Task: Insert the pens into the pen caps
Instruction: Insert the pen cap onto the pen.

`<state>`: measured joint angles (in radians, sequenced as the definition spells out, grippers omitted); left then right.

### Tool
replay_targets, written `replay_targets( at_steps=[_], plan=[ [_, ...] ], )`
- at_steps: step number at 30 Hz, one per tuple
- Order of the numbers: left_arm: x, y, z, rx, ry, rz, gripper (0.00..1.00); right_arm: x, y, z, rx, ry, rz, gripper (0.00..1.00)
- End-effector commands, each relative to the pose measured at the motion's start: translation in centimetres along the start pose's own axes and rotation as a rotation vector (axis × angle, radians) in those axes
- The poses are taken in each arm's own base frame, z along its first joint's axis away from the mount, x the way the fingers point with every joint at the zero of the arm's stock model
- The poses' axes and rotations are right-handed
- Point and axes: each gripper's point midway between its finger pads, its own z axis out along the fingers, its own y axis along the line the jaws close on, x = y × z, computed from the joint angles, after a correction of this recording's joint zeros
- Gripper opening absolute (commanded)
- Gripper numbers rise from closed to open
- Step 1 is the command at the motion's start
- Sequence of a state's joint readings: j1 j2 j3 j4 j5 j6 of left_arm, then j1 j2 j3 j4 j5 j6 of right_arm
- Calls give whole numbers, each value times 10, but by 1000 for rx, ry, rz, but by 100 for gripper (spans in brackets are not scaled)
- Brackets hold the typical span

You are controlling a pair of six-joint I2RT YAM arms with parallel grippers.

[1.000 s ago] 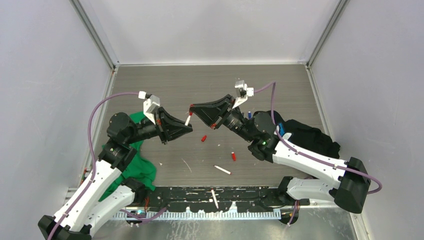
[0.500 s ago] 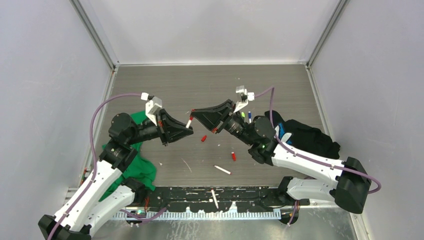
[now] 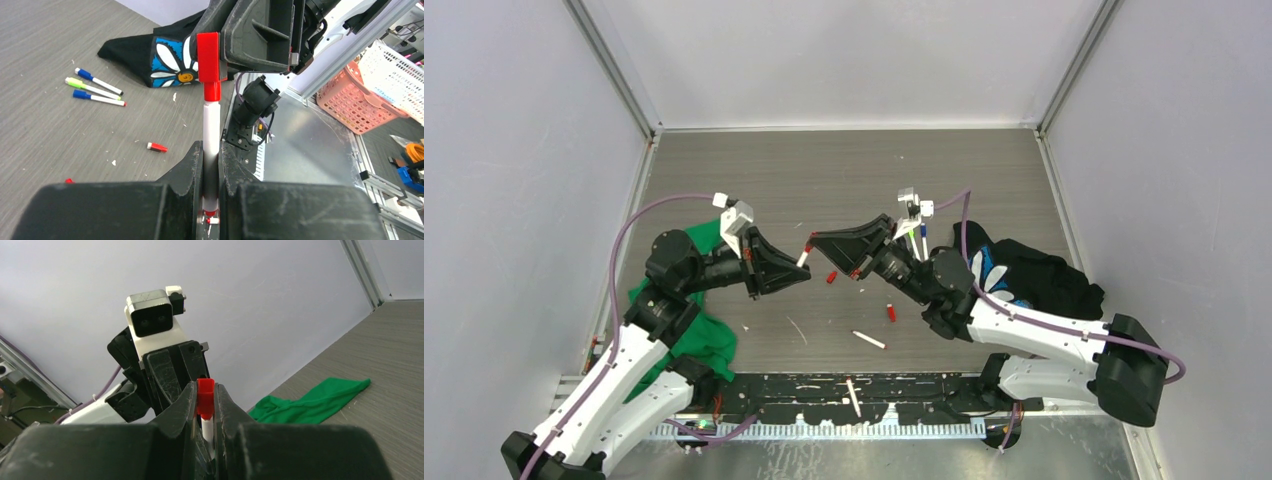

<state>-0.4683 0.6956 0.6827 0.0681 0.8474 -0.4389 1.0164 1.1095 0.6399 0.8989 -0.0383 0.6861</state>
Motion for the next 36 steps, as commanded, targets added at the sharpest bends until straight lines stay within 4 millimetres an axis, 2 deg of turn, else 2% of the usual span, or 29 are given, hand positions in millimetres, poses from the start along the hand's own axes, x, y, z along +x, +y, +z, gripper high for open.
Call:
replay_targets(
  at_steps=[1,8,17,24,27,31,34,36],
  plan=[
    [-51,-7,-2,-23,-171,138,0,88,-15,-39,29,340,70,1],
    [-50,-9,0,3,-168,131,0,130,-24,-74,56,480,148,1],
    [-48,-15,4,61,-146,119,0,176,-19,-107,68,638,197,1],
    [-48,-11,4,37,-150,119,0,229,-17,-148,129,845,253,1],
    [-48,-9,3,22,-155,126,0,244,-18,-167,161,925,262,1],
    [-47,-7,3,12,-151,130,0,241,-17,-176,180,940,245,1],
    [-44,-6,4,23,-133,131,0,220,-19,-160,209,887,155,1],
    [-43,-5,5,25,-122,133,0,199,-25,-143,269,841,44,1]
  ],
)
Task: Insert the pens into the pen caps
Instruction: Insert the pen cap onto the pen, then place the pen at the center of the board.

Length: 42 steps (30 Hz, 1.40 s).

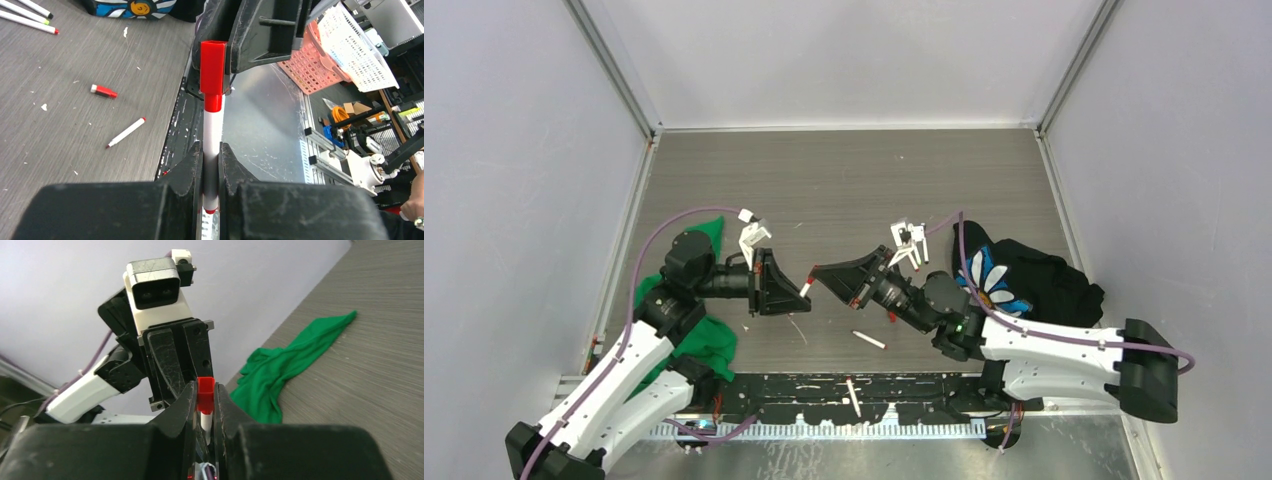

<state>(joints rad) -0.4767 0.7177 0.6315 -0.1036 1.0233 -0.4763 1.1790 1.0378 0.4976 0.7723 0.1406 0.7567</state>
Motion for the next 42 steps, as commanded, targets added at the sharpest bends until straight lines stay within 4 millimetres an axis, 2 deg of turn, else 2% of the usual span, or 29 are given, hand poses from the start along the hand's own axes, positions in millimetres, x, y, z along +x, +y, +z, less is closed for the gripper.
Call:
replay_targets(
  at_steps=[1,3,4,5,6,9,10,12,15,17,19,20,23,25,30,36,40,41,42],
  plan=[
    [-102,-14,-5,-68,-313,378,0,127,-42,-73,202,662,-157,1],
    [-100,-14,-3,-53,-293,371,0,94,-44,-59,272,574,-240,1],
    [-99,-14,-1,-44,-282,364,3,78,-45,-53,302,531,-272,1],
    [-98,-13,0,-38,-272,355,20,60,-48,-50,345,488,-300,1],
    [-96,-13,1,-28,-262,347,41,40,-51,-45,390,432,-330,1],
    [-95,-11,4,-19,-248,332,90,-17,-62,-38,507,305,-427,1],
    [-94,-13,3,-14,-247,339,96,-37,-63,-37,540,275,-462,1],
    [-95,-16,1,-15,-255,361,100,-67,-83,-41,649,259,-529,1],
    [-102,-7,-9,-131,-316,388,98,-92,-126,-52,797,333,-595,1],
    [-109,13,-22,-289,-368,389,98,-94,-161,-62,875,451,-594,1],
    [-115,45,-43,-519,-406,348,98,-87,-194,-72,932,581,-595,1],
    [-120,68,-62,-689,-441,315,98,-74,-212,-76,951,673,-580,1],
    [-115,107,-103,-995,-454,207,98,-58,-244,-81,993,817,-596,1],
    [-115,109,-108,-1021,-458,192,98,-49,-258,-79,999,879,-611,1],
    [-115,104,-95,-937,-460,213,98,-36,-290,-75,1030,970,-638,1],
    [-113,108,-93,-942,-434,195,98,-41,-323,-78,1129,1001,-678,3],
    [-113,106,-90,-925,-433,198,98,-47,-339,-80,1180,995,-682,13],
    [-113,106,-90,-925,-431,199,98,-50,-342,-81,1193,990,-682,17],
    [-112,107,-90,-927,-428,196,98,-52,-344,-81,1202,985,-679,25]
  ],
)
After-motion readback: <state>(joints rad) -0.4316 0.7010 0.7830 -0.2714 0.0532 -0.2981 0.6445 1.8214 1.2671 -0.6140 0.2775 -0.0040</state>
